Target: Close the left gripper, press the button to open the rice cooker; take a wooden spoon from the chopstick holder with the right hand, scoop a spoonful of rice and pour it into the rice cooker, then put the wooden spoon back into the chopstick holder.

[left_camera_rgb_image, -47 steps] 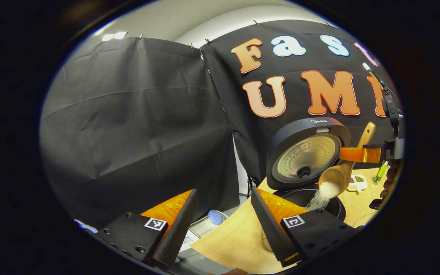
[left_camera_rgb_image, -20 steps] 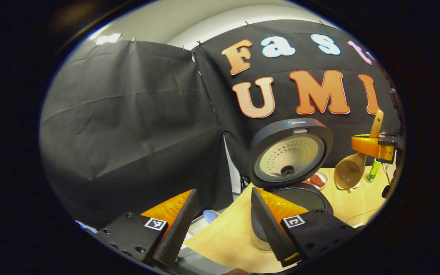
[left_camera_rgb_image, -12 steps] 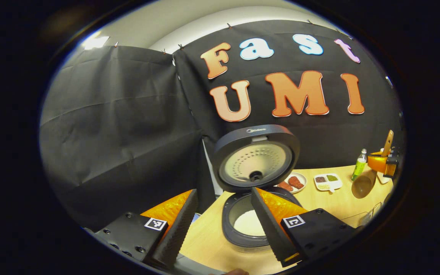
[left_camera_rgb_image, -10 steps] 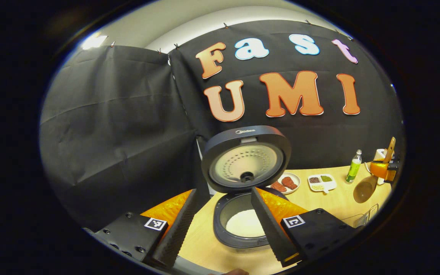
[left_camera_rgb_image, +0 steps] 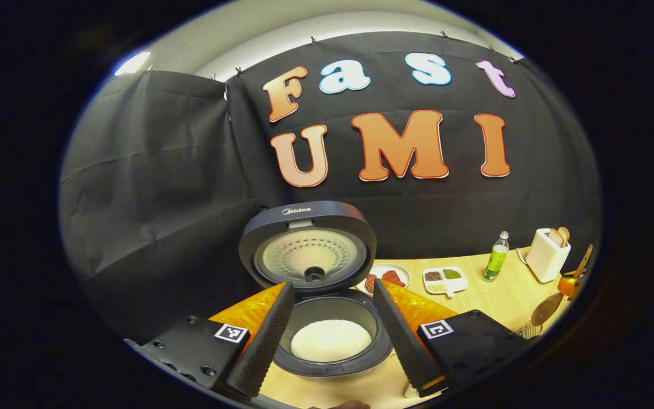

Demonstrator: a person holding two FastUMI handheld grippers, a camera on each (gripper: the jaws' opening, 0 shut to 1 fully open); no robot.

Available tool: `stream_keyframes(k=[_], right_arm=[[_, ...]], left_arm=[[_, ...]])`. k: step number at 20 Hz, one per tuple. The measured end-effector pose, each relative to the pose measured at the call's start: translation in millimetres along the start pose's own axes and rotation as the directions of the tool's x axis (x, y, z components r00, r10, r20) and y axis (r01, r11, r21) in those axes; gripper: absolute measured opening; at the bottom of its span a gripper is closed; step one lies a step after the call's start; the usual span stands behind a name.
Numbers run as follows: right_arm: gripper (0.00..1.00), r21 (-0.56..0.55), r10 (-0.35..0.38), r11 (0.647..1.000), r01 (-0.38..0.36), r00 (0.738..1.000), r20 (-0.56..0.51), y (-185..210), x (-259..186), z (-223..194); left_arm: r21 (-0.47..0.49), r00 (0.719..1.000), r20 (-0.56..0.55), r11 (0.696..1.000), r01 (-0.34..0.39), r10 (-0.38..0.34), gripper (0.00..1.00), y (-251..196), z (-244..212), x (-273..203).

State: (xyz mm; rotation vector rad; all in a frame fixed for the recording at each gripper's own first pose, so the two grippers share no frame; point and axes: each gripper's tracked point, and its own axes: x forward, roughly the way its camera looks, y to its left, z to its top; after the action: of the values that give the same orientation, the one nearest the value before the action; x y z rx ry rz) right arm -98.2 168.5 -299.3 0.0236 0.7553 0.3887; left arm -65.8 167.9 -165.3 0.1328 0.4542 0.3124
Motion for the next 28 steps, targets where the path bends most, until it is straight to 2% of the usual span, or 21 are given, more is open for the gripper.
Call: stream_keyframes(k=[2, 3, 11, 12, 15, 18, 25, 27, 28], right_arm=[[0.1, 0.041, -0.015, 0.999, 0.016, 1.0, -0.025, -9.9, -0.3, -12.4], [0.1, 0.062, -0.027, 0.998, 0.029, 0.999, -0.034, -15.3, 0.7, -18.8], [0.1, 0.234, -0.043, 0.969, 0.081, 0.986, -0.162, -23.0, 24.1, -76.5], [0.1, 0.256, -0.042, 0.963, 0.089, 0.983, -0.18, -24.0, 27.4, -84.2], [0.1, 0.32, -0.04, 0.942, 0.105, 0.979, -0.201, -27.2, 37.4, -93.2], [0.1, 0.321, -0.064, 0.938, 0.131, 0.975, -0.212, -37.9, 34.8, -99.6], [0.14, 0.337, -0.053, 0.932, 0.134, 0.97, -0.239, -38.4, 39.2, -104.3], [0.16, 0.335, -0.058, 0.929, 0.157, 0.956, -0.288, -43.1, 37.6, -114.7], [0.13, 0.353, -0.052, 0.92, 0.168, 0.947, -0.316, -43.8, 37.1, -120.9]], left_arm=[[0.008, 1.0, 0.005, 1.0, 0.009, -0.009, 0.87, -5.7, 4.0, -1.1], [0.02, 1.0, 0.01, 1.0, 0.01, -0.01, 0.95, -7.1, 4.9, -1.8], [0.046, 1.0, 0.019, 0.999, 0.015, -0.015, 0.95, -8.0, 14.1, -1.2], [0.045, 1.0, 0.021, 0.999, 0.013, -0.014, 0.87, -6.8, 16.6, 0.3], [0.042, 1.0, 0.029, 0.999, 0.01, -0.011, 0.87, -3.3, 23.7, 3.2], [0.029, 0.999, 0.044, 1.0, 0.0, -0.002, 0.87, 3.2, 35.2, 7.5], [0.004, 0.997, 0.079, 1.0, -0.019, 0.019, 0.87, 14.5, 59.6, 20.0], [-0.001, 0.994, 0.107, 1.0, -0.026, 0.026, 0.87, 19.1, 72.4, 24.3], [0.004, 0.992, 0.121, 0.999, -0.035, 0.034, 0.87, 21.9, 77.6, 27.0]])
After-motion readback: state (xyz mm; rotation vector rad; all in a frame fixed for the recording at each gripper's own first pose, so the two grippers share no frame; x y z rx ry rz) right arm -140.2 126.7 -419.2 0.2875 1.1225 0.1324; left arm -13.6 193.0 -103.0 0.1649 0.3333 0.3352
